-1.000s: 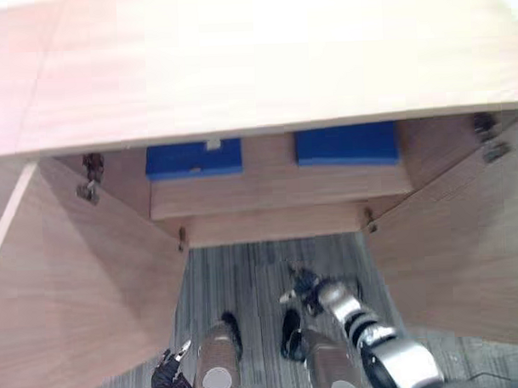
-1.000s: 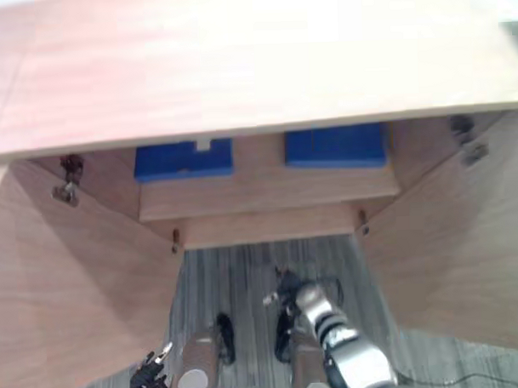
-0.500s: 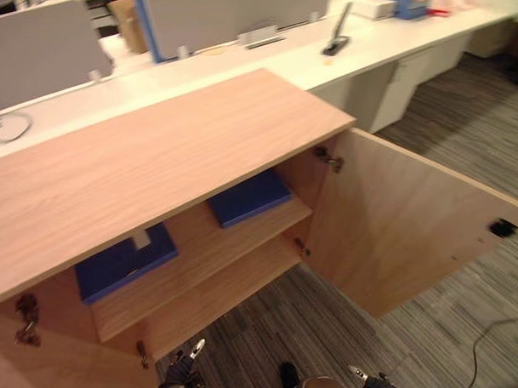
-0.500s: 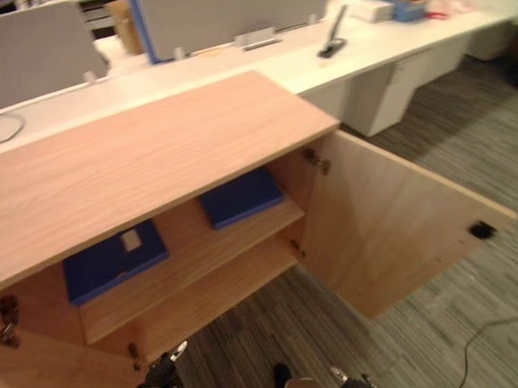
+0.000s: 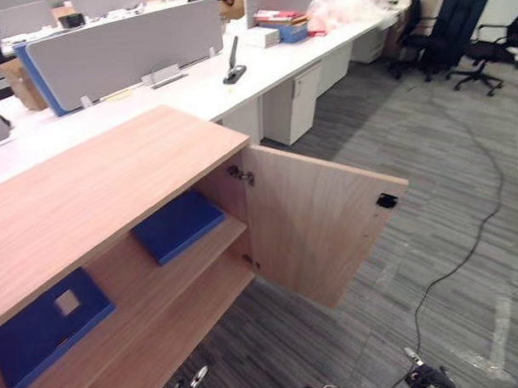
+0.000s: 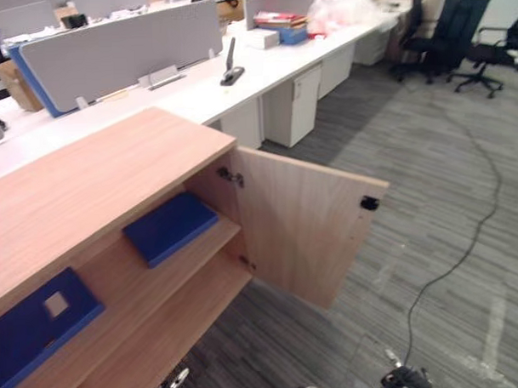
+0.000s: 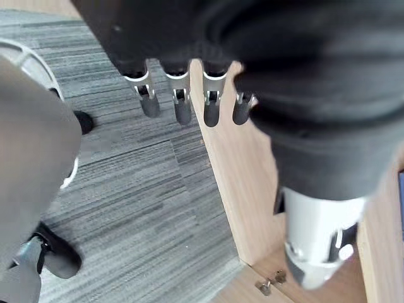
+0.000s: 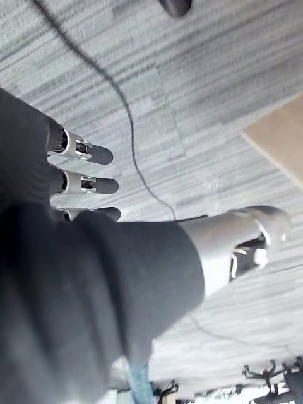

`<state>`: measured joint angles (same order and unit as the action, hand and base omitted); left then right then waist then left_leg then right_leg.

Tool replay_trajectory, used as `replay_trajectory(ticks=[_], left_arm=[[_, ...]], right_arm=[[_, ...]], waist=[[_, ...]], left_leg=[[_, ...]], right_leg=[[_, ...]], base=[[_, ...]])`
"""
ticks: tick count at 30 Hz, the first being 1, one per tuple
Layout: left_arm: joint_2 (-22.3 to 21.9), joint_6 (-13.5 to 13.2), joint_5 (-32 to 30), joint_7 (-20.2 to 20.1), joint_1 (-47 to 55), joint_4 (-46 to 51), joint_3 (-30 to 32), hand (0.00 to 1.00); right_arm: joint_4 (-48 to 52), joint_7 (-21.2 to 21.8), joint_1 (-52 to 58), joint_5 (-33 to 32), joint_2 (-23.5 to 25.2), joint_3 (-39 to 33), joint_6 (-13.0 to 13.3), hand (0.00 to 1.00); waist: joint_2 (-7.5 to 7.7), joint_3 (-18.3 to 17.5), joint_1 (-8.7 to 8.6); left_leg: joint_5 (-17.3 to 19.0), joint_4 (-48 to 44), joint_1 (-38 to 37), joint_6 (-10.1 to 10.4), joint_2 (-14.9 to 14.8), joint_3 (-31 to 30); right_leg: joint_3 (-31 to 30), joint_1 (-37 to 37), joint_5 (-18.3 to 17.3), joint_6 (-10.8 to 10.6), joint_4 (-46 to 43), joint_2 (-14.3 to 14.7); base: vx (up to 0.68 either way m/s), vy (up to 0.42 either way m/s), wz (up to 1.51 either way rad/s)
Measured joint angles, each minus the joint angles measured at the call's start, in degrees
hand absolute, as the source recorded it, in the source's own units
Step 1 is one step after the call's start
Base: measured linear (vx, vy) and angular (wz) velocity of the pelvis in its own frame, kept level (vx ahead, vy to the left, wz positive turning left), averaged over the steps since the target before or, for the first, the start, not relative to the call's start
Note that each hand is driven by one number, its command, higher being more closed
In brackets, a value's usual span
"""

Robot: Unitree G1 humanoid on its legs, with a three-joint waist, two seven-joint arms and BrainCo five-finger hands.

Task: Walk over to the cabinet, pick up the folder, carry it to the office cabinet, place the folder inside the office cabinet, then close the office cabinet door

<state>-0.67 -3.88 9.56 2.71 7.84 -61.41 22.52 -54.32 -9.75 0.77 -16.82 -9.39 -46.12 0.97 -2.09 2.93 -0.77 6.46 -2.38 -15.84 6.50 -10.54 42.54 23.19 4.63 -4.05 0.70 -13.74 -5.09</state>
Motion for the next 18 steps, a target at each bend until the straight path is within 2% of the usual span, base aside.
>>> replay_trajectory(ticks=[5,11,16,18], left_arm=[[1.28,0.0,0.0,-0.1,0.85,0.1,-1.0,0.0],[2.68,-0.03,-0.02,-0.72,3.33,0.88,-3.05,0.0],[4.41,-0.07,0.0,-0.83,5.23,0.46,-4.21,0.0],[4.5,-0.07,-0.01,-0.91,5.61,0.45,-4.75,0.0]], right_arm=[[0.19,-0.92,-2.98,0.03,-6.68,-2.29,0.0,0.0],[-0.48,-1.03,-13.23,0.28,-15.97,-1.91,0.16,0.0],[-10.94,-0.32,-24.04,0.18,-27.98,3.86,0.42,0.0],[-11.71,0.28,-26.73,0.12,-30.15,6.46,0.44,0.0]], waist=[[-0.09,-0.02,-0.55],[-0.78,0.27,-0.78],[-1.07,1.31,-0.27],[-1.54,1.76,0.14]], left_leg=[[-0.66,0.17,0.91,0.75,0.69,-2.46],[-0.87,0.41,3.14,0.55,2.26,-6.42],[-1.27,0.52,4.79,-0.52,3.14,-9.24],[-1.19,0.49,4.85,-0.71,3.38,-9.57]], right_leg=[[0.76,0.41,0.32,0.07,-0.7,-1.21],[1.76,2.2,0.41,-0.19,-2.24,-3.22],[3.65,2.39,0.48,-0.31,-2.66,-4.49],[3.76,2.38,0.53,-0.39,-2.86,-4.81]], base=[[-0.01,0.05,0.14],[0.0,0.054,0.14],[-0.02,0.037,0.24],[-0.05,0.042,0.08]])
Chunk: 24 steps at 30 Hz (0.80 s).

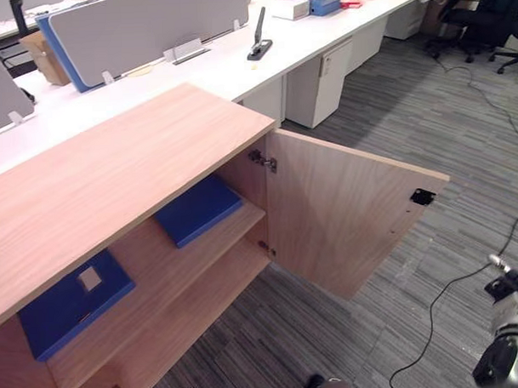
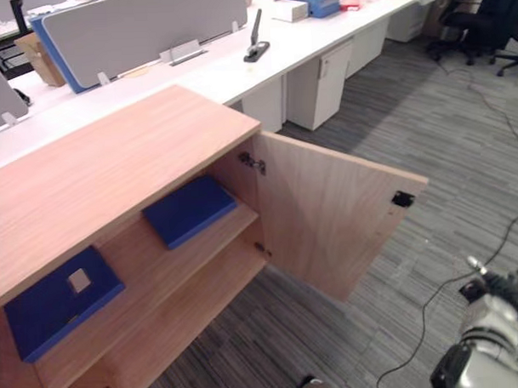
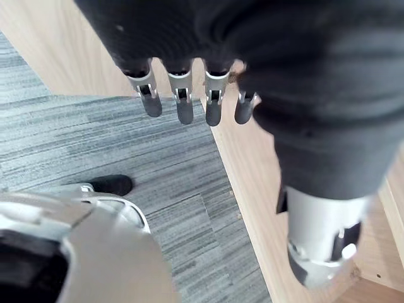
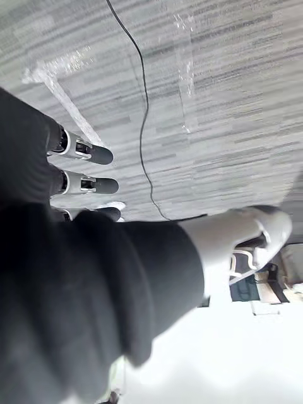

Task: Walk over to the cabinet, pick up the folder, carry it to the office cabinet, place the folder inside the office cabinet, then close the office cabinet door

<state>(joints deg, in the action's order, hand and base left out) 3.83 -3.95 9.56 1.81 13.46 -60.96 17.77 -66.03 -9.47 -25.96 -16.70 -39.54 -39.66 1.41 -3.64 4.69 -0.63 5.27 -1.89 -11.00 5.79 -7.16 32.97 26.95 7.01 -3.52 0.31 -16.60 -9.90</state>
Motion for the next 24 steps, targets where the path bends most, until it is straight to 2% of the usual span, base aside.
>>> replay_trajectory(ticks=[7,11,12,14,20,24], left_arm=[[0.86,-0.04,0.5,-0.12,0.64,-0.24,-2.91,0.0],[1.08,-0.15,0.51,-0.21,0.28,-0.2,-3.55,0.0],[0.97,-0.14,0.51,-0.24,0.41,0.62,-3.82,0.0],[0.94,-0.26,0.52,-0.3,0.48,1.73,-4.3,0.0],[0.66,-0.51,0.46,-0.98,0.77,3.31,-5.07,0.0],[0.56,-0.51,0.29,-1.13,0.96,3.42,-5.32,0.0]], right_arm=[[-6.01,1.97,-13.01,-0.09,-5.23,10.82,0.09,0.0],[-7.88,3.91,-16.45,0.16,-5.39,12.8,-0.39,0.0],[-8.12,4.12,-17.28,0.1,-5.12,12.74,-0.77,0.0],[-8.32,3.64,-17.35,0.13,-5.56,12.31,-0.93,0.0],[-8.32,4.66,-18.59,0.07,-5.51,17.25,-1.15,0.0],[-8.26,7.53,-18.62,-0.14,-5.39,21.45,-1.21,0.0]], waist=[[-0.74,1.54,0.48],[-1.12,2.84,1.22],[-1.68,2.91,1.53],[-1.81,3.68,1.31],[-2.24,4.05,0.97],[-2.37,4.6,0.82]], left_leg=[[0.04,-0.69,2.03,-0.76,0.98,-2.01],[-0.1,-0.89,2.61,-0.95,1.21,-2.76],[-0.11,-0.9,2.6,-0.94,1.22,-3.31],[-0.11,-0.85,2.37,-0.92,1.25,-4.54],[-0.67,-0.12,2.28,-0.94,1.27,-4.59],[-1.73,0.9,1.91,-0.7,0.88,-4.59]], right_leg=[[1.04,0.92,0.52,-0.63,-0.29,-1.61],[1.46,1.05,0.69,-0.65,-0.31,-2.0],[1.7,0.83,0.77,-0.53,-0.23,-2.1],[2.45,-0.06,0.85,-0.54,0.15,-2.25],[2.33,-0.66,3.1,-0.31,3.33,-1.19],[2.28,-2.19,5.54,0.1,7.71,0.61]], base=[[-0.05,0.04,0.11],[-0.01,0.028,0.1],[0.0,0.017,0.11],[0.0,0.018,0.15],[-0.03,0.019,-0.05],[-0.08,-0.007,-0.06]])
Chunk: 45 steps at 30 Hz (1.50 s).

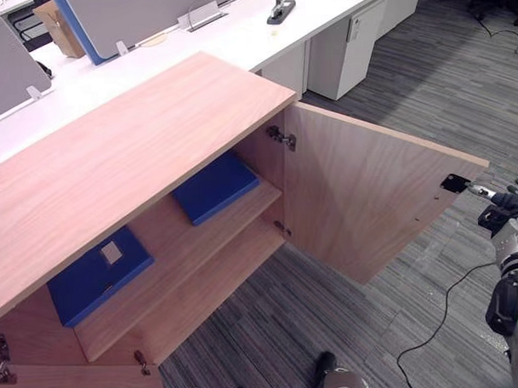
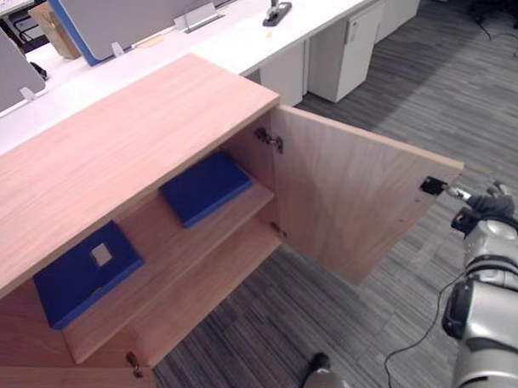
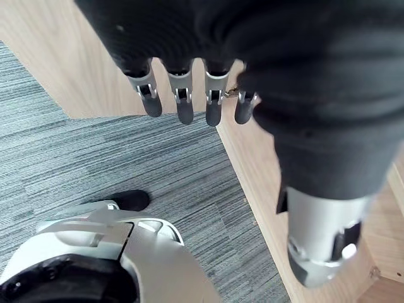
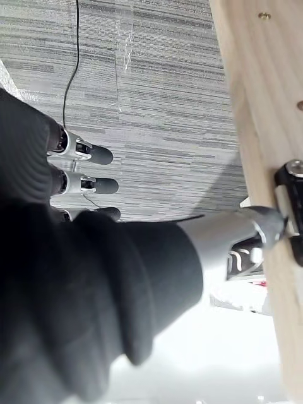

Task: Walk over to the cabinet, pick up the folder, carry it to the office cabinet, place the folder inside the office cabinet, then close the office cabinet door

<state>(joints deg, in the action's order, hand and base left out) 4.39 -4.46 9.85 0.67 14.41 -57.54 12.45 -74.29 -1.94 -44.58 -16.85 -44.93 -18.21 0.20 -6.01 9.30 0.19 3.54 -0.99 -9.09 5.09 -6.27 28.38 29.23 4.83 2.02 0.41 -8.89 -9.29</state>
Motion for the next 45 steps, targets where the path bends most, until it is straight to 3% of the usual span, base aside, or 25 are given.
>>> replay_trajectory(ticks=[5,9,10,12,15,24,26,33,35,39,42,44,45], left_arm=[[0.0,0.08,-0.34,-0.51,0.39,-0.39,-0.73,0.0],[0.04,0.09,-1.31,-1.12,0.12,-0.41,-1.61,0.0],[0.05,0.1,-1.32,-1.13,0.07,-0.4,-1.94,0.0],[0.19,0.18,-1.32,-1.19,0.05,-0.43,-2.05,0.0],[0.3,0.05,-1.34,-1.47,-1.66,-0.49,-2.27,0.0],[1.62,-0.56,-2.87,-3.16,-3.14,-1.45,-4.29,0.0],[2.02,-0.54,-3.09,-3.44,-2.92,-1.53,-4.29,0.0],[3.18,-0.47,-3.09,-3.54,-2.12,-1.67,-4.22,0.0],[3.29,-0.48,-3.08,-3.66,-2.29,-2.2,-4.11,0.0],[3.3,-0.54,-3.08,-3.91,-2.37,-2.63,-3.75,0.0],[2.97,-0.78,-3.08,-4.23,-2.35,-2.59,-3.27,0.0],[2.41,-0.85,-3.09,-4.24,-2.4,-2.61,-3.35,0.0],[1.85,-0.99,-3.09,-4.22,-2.45,-2.54,-4.19,0.0]], right_arm=[[1.14,3.81,-0.1,-2.49,2.6,6.87,-0.02,0.0],[18.25,6.31,4.93,-2.44,7.28,25.08,-0.52,0.0],[19.59,6.46,5.48,-2.25,7.3,26.29,-0.5,0.0],[28.69,10.16,9.54,-2.14,5.09,35.81,-0.21,0.0],[37.75,15.79,14.64,-5.37,4.41,43.55,-0.07,0.0],[54.72,29.61,22.75,-9.12,4.95,64.99,-1.0,0.0],[55.77,31.39,23.26,-9.47,7.38,66.08,-1.38,0.0],[60.65,36.49,24.35,-8.33,7.48,75.78,-2.33,0.0],[61.15,39.34,23.93,-4.33,7.51,78.87,-2.55,0.0],[59.29,41.14,24.2,0.2,8.36,80.63,-2.44,0.0],[49.94,39.89,27.17,4.93,13.52,74.61,-2.23,0.0],[41.6,37.09,29.68,7.86,17.91,67.38,-1.78,0.0],[34.7,34.17,31.57,9.69,21.32,59.94,-1.3,0.0]], waist=[[0.3,0.53,0.11],[0.41,0.59,-0.11],[0.42,0.59,-0.09],[0.57,0.6,-0.72],[1.25,-0.01,-1.13],[2.9,-3.5,-0.71],[3.54,-3.85,-0.39],[5.81,-5.35,0.37],[6.04,-5.52,0.71],[6.07,-5.53,1.12],[5.78,-5.36,2.28],[4.76,-4.83,2.23],[3.93,-4.44,2.0]], left_leg=[[-0.62,0.45,0.22,0.22,-1.16,0.73],[-0.16,-0.59,1.04,0.69,-2.96,1.22],[-0.16,-0.68,1.04,0.74,-3.05,1.41],[-0.47,-0.68,0.71,1.84,-4.27,2.6],[-0.51,-0.64,-0.15,1.92,-5.43,2.44],[-0.05,-1.14,-0.15,2.42,-5.98,1.99],[0.27,-1.35,-0.12,2.8,-5.81,1.99],[2.01,-3.12,0.6,2.29,-4.94,2.15],[2.53,-4.07,1.2,1.76,-4.87,2.02],[2.72,-4.3,1.36,1.74,-4.68,0.45],[2.77,-4.58,2.43,1.63,-4.17,-2.58],[3.11,-5.35,3.53,0.52,-3.34,-6.61],[3.02,-5.31,4.28,-0.45,-2.53,-10.98]], right_leg=[[-1.2,-0.73,2.11,0.41,5.43,2.7],[-2.58,-1.0,3.23,1.06,8.82,5.61],[-2.86,-0.93,3.36,1.16,9.05,6.04],[-3.95,-0.8,3.6,1.65,9.78,7.79],[-5.52,-0.79,3.67,2.56,10.03,9.64],[-5.91,-0.83,3.14,3.03,9.71,10.11],[-5.95,-0.84,3.18,3.02,9.68,9.87],[-6.72,-0.86,4.86,3.09,10.38,8.86],[-6.71,-0.9,5.33,2.99,10.84,8.62],[-5.51,-1.79,5.49,2.9,11.21,8.18],[-2.52,-2.2,4.87,2.1,10.16,6.68],[0.93,-1.97,2.18,0.86,5.61,3.89],[2.75,-1.45,-0.34,-0.03,-0.31,0.86]], base=[[-0.08,-0.048,-0.22],[-0.05,-0.111,-0.2],[0.0,-0.086,-0.28],[0.03,-0.124,-0.36],[0.05,-0.105,-0.39],[0.02,-0.008,-0.01],[-0.04,0.061,0.02],[-0.01,0.059,-0.04],[0.0,0.018,0.0],[-0.01,0.009,0.17],[-0.05,0.01,0.52],[-0.05,0.072,1.11],[-0.04,0.14,1.93]])
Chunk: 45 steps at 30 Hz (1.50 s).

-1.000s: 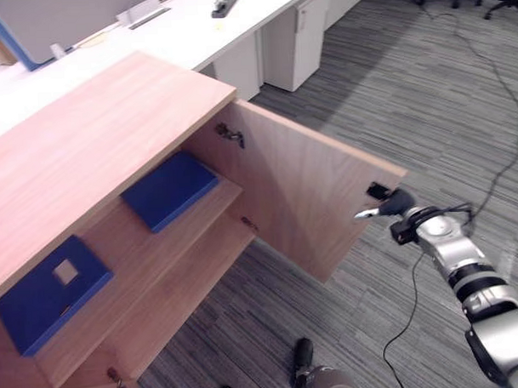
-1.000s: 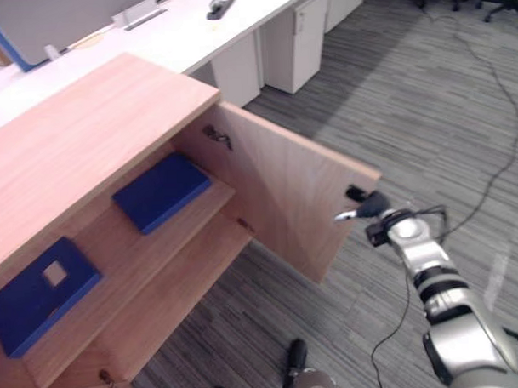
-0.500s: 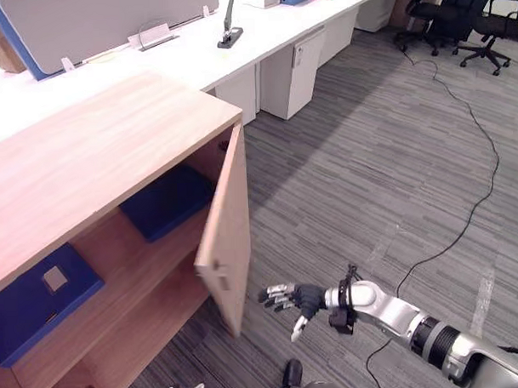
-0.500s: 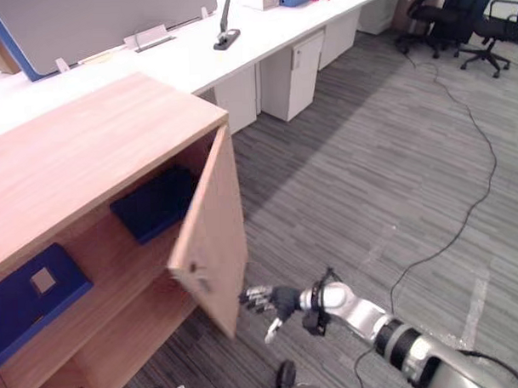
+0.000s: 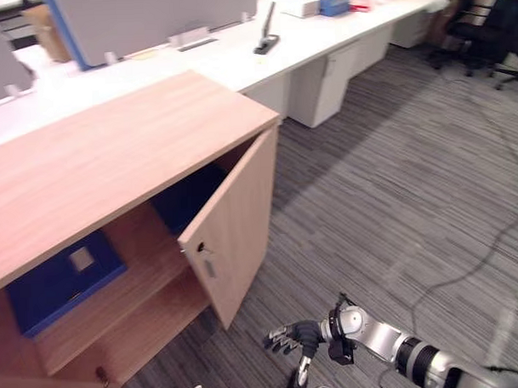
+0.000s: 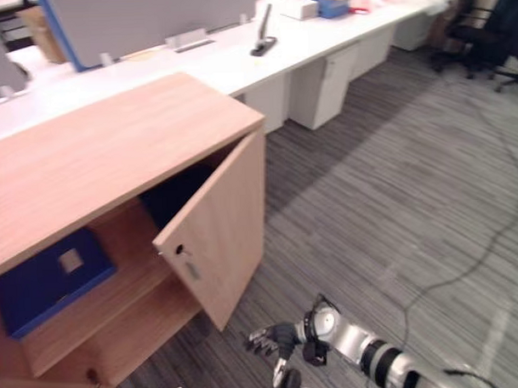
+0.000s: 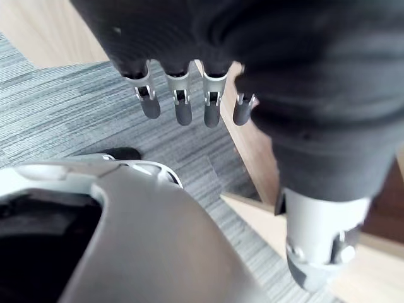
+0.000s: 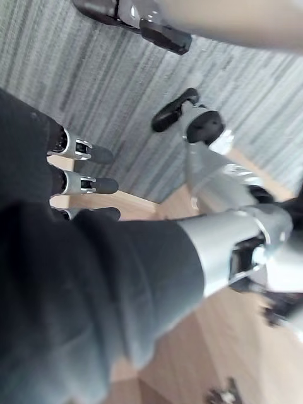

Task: Walk over to the cabinet, pick up the folder, carry it to the office cabinet, place the folder inside the office cabinet, then close the office cabinet door

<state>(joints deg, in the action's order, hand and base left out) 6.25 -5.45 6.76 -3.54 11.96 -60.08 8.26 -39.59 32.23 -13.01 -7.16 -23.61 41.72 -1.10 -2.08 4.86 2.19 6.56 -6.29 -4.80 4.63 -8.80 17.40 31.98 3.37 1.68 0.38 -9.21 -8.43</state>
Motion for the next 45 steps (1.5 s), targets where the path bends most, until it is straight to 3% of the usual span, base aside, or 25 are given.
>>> replay_trajectory(ticks=[1,2,3,4,5,6,9,13,14,16,17,19,22,24,26,27,33,38,41,45], left_arm=[[-0.35,-0.05,-0.04,0.01,-0.23,0.0,-1.08,0.0],[-0.33,-0.06,-0.07,0.02,-0.34,0.0,-1.93,0.0],[-0.1,-0.36,-0.51,0.04,-0.8,0.04,-3.22,0.0],[0.68,-0.23,-0.64,0.2,-1.42,-0.05,-4.01,0.0],[1.18,-0.16,-0.72,0.25,-1.62,-0.04,-4.07,0.0],[2.16,0.06,-0.71,0.76,-2.54,-0.01,-4.06,0.0],[3.0,0.62,-0.59,2.24,-5.45,0.02,-3.41,0.0],[0.45,0.97,0.15,3.22,-5.45,0.06,0.58,0.0],[0.08,1.06,0.82,3.21,-5.03,0.09,2.05,0.0],[-0.59,1.25,2.53,3.21,-4.59,0.05,4.28,0.0],[-0.65,1.4,2.99,3.21,-4.37,0.04,4.76,0.0],[-0.68,1.73,4.81,3.23,-4.07,-0.1,6.35,0.0],[-0.48,2.01,5.04,3.62,-3.35,-0.28,6.48,0.0],[-0.55,2.11,5.03,3.72,-3.08,-0.44,6.48,0.0],[0.85,2.13,5.01,3.72,-3.34,-0.55,6.54,0.0],[1.24,2.23,5.01,3.72,-3.62,-0.58,6.74,0.0],[-0.36,3.59,5.13,3.64,-0.96,-2.51,11.27,0.0],[-0.79,3.82,7.04,3.46,-0.18,-2.45,14.4,0.0],[-1.42,3.84,7.08,3.21,0.02,-2.1,19.5,0.0],[-1.44,3.97,6.16,4.77,0.19,8.37,20.95,0.0]], right_arm=[[-6.39,-4.28,1.81,1.97,2.7,-8.92,0.39,0.0],[-9.86,-6.28,2.59,2.73,3.95,-13.69,0.68,0.0],[-16.66,-10.11,2.79,4.91,6.37,-23.26,1.13,0.0],[-21.93,-14.94,2.79,7.26,8.59,-31.42,1.31,0.0],[-24.07,-16.77,2.93,8.15,9.64,-34.96,1.43,0.0],[-27.75,-20.45,3.14,9.31,11.58,-41.33,1.45,0.0],[-34.4,-27.91,3.64,9.43,15.57,-54.17,0.08,0.0],[-34.2,-30.9,7.12,10.65,19.22,-64.27,-1.0,0.0],[-34.05,-31.29,9.22,10.61,20.22,-66.49,-1.1,0.0],[-31.97,-31.33,11.34,10.5,20.52,-67.42,-1.15,0.0],[-31.49,-31.36,11.95,9.54,20.56,-67.87,-1.07,0.0],[-30.14,-31.42,13.21,7.63,20.95,-68.0,-0.51,0.0],[-29.73,-31.25,13.59,6.07,21.2,-67.37,0.2,0.0],[-28.89,-31.13,13.35,5.99,21.4,-67.34,0.33,0.0],[-28.92,-31.13,13.42,6.02,22.67,-67.35,0.27,0.0],[-28.94,-31.11,13.93,6.02,22.89,-67.52,0.29,0.0],[-29.3,-31.08,13.73,5.71,23.47,-69.59,0.23,0.0],[-29.72,-31.01,13.53,3.6,23.7,-68.53,0.28,0.0],[-29.57,-31.03,13.67,2.32,23.42,-66.66,0.5,0.0],[-27.44,-30.67,15.19,1.4,23.38,-66.33,0.84,0.0]], waist=[[-1.35,0.17,-0.29],[-1.5,0.16,-0.42],[-2.31,0.08,-0.49],[-2.44,0.48,-0.29],[-1.89,0.54,-0.24],[-0.52,0.84,-0.13],[1.1,1.65,1.09],[1.09,1.88,1.95],[1.28,1.96,2.24],[1.8,2.4,2.23],[1.84,2.49,2.08],[3.02,3.43,1.46],[3.5,3.69,1.26],[2.6,4.05,0.68],[5.26,3.95,0.31],[6.07,3.46,-0.28],[5.81,2.81,0.28],[5.42,2.29,0.37],[5.07,1.98,0.03],[4.2,1.3,-0.16]], left_leg=[[-0.26,0.03,1.24,-0.86,0.88,-5.96],[-0.59,-0.04,2.39,-1.37,1.57,-9.49],[-1.48,-0.41,4.31,-2.16,2.77,-15.46],[-2.34,-1.46,6.45,-2.5,4.06,-21.02],[-2.67,-2.14,7.79,-2.21,4.79,-23.47],[-3.78,-3.67,10.29,-1.04,6.76,-28.79],[-5.45,-5.06,14.68,1.57,9.9,-38.45],[-6.79,-4.54,14.22,3.85,7.77,-43.19],[-7.59,-3.27,13.9,4.93,6.85,-44.38],[-9.62,-1.2,14.02,5.17,6.27,-45.69],[-10.57,-0.73,14.21,4.85,5.85,-44.9],[-9.56,-6.19,16.03,1.36,5.45,-32.08],[1.48,-23.86,17.76,-2.73,3.38,-9.15],[4.79,-25.57,17.91,-5.24,2.8,-3.99],[2.1,-20.41,17.88,-7.05,7.36,-6.7],[-0.77,-14.9,17.44,-7.65,10.41,-8.62],[-7.41,-1.94,13.1,-10.19,16.44,-11.67],[-10.24,5.42,7.14,-10.35,16.24,-11.09],[-11.3,8.39,4.95,-9.75,15.89,-10.14],[-12.62,11.32,3.87,-8.71,14.59,-9.16]], right_leg=[[-1.37,0.18,-0.87,0.06,-5.38,-2.66],[-3.6,0.83,-0.94,0.19,-8.04,-3.52],[-10.73,1.91,-1.09,0.26,-11.77,-4.2],[-18.67,2.34,-3.85,-1.06,-13.16,-4.01],[-22.51,2.16,-5.06,-1.67,-13.18,-3.89],[-27.37,1.32,-7.06,-4.53,-12.02,-3.45],[-26.06,-5.12,-12.04,-8.74,-5.45,-3.65],[-18.17,-10.63,-14.26,-7.93,-3.17,-0.43],[-15.42,-11.69,-15.23,-6.7,-3.21,1.17],[-12.35,-12.46,-16.76,-5.47,-3.64,1.91],[-11.36,-12.47,-16.88,-5.3,-4.05,1.94],[-8.19,-12.58,-17.4,-4.42,-5.32,0.5],[-6.59,-12.56,-17.58,-4.56,-6.98,-1.86],[-5.58,-12.23,-19.1,-5.99,-9.43,-1.94],[-5.4,-11.54,-20.15,-6.0,-9.12,-3.28],[-5.44,-11.4,-19.59,-4.88,-6.95,-3.38],[-2.56,-13.07,-16.23,-3.43,-5.01,-6.01],[-4.64,-12.67,-14.49,-2.96,-8.33,-6.58],[-5.55,-12.62,-14.5,-3.01,-9.04,-6.43],[-5.75,-12.25,-14.5,-3.04,-8.48,-5.17]], base=[[-0.03,0.148,2.24],[0.02,0.123,2.57],[0.03,0.06,2.63],[0.05,0.027,2.57],[0.06,-0.043,2.49],[0.06,-0.064,1.95],[0.08,-0.185,1.95],[0.03,-0.289,1.02],[-0.07,-0.243,0.81],[-0.07,-0.232,0.78],[-0.08,-0.171,0.78],[-0.1,-0.061,0.63],[0.0,0.113,0.3],[0.04,0.193,0.54],[0.0,0.124,1.06],[-0.01,0.037,1.37],[0.04,0.064,0.62],[0.05,0.011,-0.15],[-0.01,-0.033,-0.23],[-0.03,-0.067,-0.13]])
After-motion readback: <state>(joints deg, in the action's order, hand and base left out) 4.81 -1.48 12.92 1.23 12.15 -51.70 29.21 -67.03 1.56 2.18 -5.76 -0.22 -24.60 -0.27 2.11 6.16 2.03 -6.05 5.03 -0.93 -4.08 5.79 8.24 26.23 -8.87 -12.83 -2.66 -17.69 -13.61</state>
